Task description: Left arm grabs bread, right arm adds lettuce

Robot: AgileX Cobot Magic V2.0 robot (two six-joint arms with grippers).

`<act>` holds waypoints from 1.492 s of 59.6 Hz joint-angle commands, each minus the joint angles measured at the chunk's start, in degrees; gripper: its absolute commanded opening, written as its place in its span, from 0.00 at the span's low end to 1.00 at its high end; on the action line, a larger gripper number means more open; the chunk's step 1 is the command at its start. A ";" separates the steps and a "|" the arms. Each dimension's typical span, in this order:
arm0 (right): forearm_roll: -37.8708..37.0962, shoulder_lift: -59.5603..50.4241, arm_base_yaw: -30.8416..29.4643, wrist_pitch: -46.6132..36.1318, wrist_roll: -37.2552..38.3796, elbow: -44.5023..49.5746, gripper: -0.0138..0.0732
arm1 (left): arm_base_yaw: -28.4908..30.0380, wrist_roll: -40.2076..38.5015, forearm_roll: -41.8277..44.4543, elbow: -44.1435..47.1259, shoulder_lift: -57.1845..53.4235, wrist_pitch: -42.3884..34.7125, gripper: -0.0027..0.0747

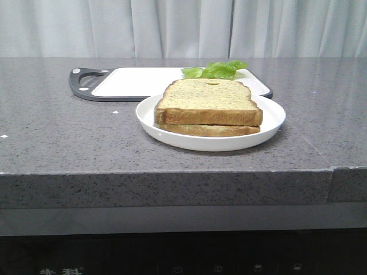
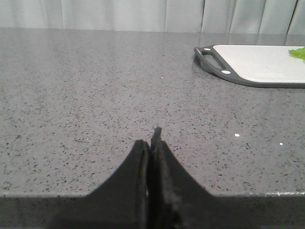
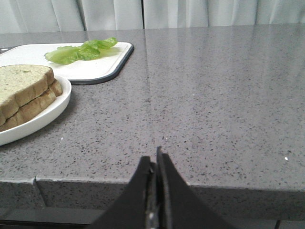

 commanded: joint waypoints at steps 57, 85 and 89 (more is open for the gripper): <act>-0.11 3.03 -0.34 5.91 0.28 -15.38 0.09 | 0.18 -0.59 0.61 -15.07 5.26 -3.08 0.01; -0.11 27.07 -0.34 9.18 0.23 -34.71 0.17 | 0.18 -0.59 0.34 -33.91 32.49 -2.09 0.07; -0.11 27.07 -0.34 9.11 0.23 -34.71 0.30 | 0.18 -0.59 0.34 -33.91 32.49 -2.09 0.22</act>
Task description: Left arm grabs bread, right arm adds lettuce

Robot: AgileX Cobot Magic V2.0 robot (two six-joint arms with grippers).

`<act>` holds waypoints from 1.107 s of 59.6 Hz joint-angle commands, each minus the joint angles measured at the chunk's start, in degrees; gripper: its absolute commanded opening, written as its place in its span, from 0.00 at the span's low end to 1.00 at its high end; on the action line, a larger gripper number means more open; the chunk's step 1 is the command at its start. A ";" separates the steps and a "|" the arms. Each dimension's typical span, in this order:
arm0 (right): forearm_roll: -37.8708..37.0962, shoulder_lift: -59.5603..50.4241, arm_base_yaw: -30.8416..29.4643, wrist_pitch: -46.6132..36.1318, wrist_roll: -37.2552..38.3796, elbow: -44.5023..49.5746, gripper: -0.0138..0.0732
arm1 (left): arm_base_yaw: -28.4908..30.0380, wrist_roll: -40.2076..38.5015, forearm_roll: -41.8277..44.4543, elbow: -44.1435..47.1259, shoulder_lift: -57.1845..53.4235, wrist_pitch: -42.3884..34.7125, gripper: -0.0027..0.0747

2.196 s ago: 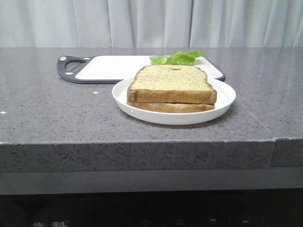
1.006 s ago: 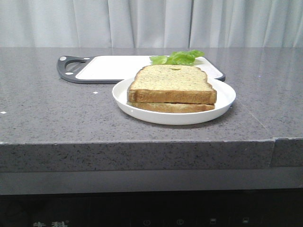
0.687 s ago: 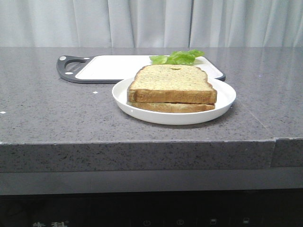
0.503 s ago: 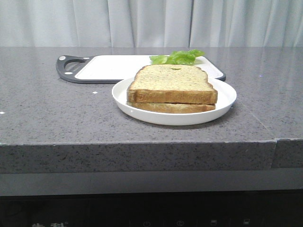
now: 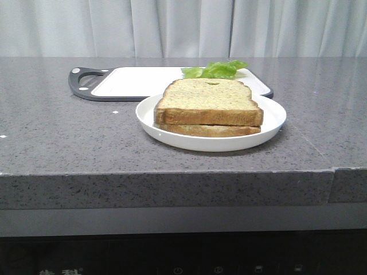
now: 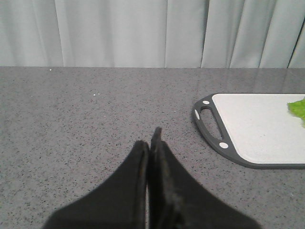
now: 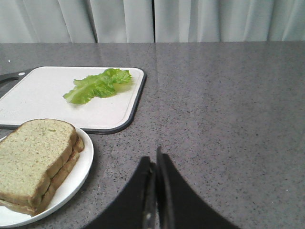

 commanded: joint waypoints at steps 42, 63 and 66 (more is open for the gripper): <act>-0.11 0.71 -0.34 -3.98 0.10 -2.23 0.79 | -12.19 5.43 -22.60 -19.85 24.87 18.26 0.86; -0.11 0.71 -0.34 -3.98 0.10 -2.23 0.79 | -29.49 5.43 -22.60 -37.15 49.52 19.92 0.86; -0.11 0.71 -0.34 -3.98 0.10 -2.23 0.79 | -30.68 5.43 -22.60 -39.51 52.31 20.91 0.86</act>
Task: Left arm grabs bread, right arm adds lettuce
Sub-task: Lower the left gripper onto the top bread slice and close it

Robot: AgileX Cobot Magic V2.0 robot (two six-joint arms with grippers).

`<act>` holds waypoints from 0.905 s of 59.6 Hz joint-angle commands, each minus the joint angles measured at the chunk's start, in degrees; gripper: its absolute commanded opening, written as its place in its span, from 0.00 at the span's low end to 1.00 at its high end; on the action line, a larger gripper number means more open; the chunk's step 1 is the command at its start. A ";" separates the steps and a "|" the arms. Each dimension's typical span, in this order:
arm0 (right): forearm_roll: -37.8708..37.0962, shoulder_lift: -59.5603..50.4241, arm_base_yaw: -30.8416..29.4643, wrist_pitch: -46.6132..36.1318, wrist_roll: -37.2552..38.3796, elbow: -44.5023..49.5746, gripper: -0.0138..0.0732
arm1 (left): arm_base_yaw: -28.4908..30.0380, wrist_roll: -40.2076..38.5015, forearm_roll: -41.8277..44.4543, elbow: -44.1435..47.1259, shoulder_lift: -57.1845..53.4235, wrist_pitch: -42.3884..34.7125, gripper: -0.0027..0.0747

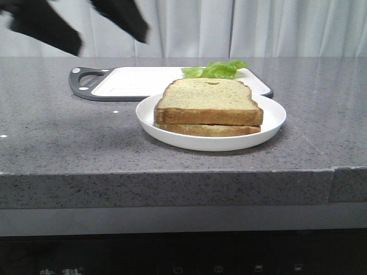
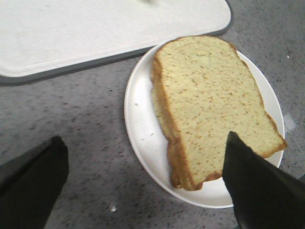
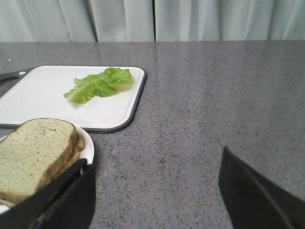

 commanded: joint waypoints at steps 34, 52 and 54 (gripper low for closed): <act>-0.11 0.62 -0.34 -4.07 0.01 -2.10 0.79 | -4.19 0.16 -1.06 -14.02 15.79 2.17 0.83; -0.11 0.62 -0.34 -4.07 0.01 -2.10 0.79 | -4.19 0.16 -1.06 -14.02 15.79 3.74 0.23; -0.11 0.62 -0.34 -4.07 0.01 -2.10 0.79 | -4.19 0.16 -1.06 -14.02 15.79 3.83 0.19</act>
